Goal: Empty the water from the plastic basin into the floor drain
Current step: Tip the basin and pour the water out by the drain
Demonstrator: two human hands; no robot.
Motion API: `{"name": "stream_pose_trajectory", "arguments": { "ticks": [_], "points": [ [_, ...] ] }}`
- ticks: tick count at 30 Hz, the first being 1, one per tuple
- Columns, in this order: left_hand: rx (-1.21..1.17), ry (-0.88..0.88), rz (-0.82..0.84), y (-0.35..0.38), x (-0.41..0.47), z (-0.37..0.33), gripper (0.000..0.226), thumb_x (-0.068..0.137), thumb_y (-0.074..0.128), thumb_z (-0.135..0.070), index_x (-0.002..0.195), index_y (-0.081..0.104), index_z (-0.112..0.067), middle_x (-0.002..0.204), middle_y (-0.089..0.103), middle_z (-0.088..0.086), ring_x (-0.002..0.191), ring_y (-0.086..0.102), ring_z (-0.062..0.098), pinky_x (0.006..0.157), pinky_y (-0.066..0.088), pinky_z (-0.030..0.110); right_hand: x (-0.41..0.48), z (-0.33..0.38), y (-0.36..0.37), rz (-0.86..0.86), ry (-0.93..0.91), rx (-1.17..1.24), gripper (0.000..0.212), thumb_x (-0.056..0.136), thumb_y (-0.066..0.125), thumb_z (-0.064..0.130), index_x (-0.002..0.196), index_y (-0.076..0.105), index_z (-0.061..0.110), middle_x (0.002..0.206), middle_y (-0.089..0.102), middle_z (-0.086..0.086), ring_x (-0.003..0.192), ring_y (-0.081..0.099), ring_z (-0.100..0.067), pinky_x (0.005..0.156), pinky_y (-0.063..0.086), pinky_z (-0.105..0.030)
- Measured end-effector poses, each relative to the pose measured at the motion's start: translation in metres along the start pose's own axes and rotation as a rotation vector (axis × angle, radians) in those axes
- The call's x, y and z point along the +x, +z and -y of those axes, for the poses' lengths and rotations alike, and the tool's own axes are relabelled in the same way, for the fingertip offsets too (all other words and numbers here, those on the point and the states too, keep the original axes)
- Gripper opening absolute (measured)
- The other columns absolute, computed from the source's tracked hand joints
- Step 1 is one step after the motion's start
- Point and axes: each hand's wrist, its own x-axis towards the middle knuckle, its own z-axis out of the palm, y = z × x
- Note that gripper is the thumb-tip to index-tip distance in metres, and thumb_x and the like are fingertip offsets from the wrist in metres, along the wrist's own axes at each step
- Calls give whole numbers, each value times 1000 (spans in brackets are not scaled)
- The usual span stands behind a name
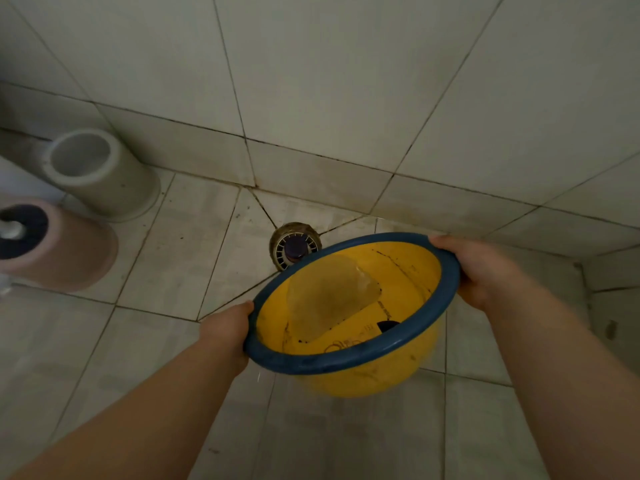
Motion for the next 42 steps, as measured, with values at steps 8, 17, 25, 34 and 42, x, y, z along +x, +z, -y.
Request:
{"name": "stream_pose_trajectory", "arguments": {
  "ticks": [8,17,25,34,42],
  "points": [
    [26,4,-11,-3,4,0,45,99,43,-21,137,44,3,142,50,18,129,48,34,98,41,40,2,3,2,-4,-3,-8,35,84,62,19,114,62,0,111,66,-20,83,63,-28,68,53,-36],
    [7,-36,31,-1,3,-1,50,102,36,-25,145,35,-2,150,40,15,136,39,32,110,31,39,0,5,4,6,-3,-13,33,86,60,18,115,61,1,93,66,-14,76,61,-26,72,52,-38],
    [19,-14,4,-4,5,0,49,99,42,-25,141,40,0,145,47,18,131,46,34,101,39,41,-2,6,5,-5,0,-10,29,86,61,17,111,61,2,86,65,-11,73,61,-24,64,52,-35],
    [17,-47,58,-4,7,0,49,101,36,-27,144,37,-4,149,42,13,136,40,31,112,31,39,-7,10,7,7,-19,-21,9,88,59,17,86,61,9,82,64,-10,70,60,-22,63,51,-34],
    [33,-4,8,-9,9,2,47,99,42,-24,139,43,1,143,49,16,130,47,34,107,38,42,-10,10,9,8,-25,-25,23,87,60,17,105,60,3,83,64,-11,70,60,-23,61,51,-34]
  ]
}}
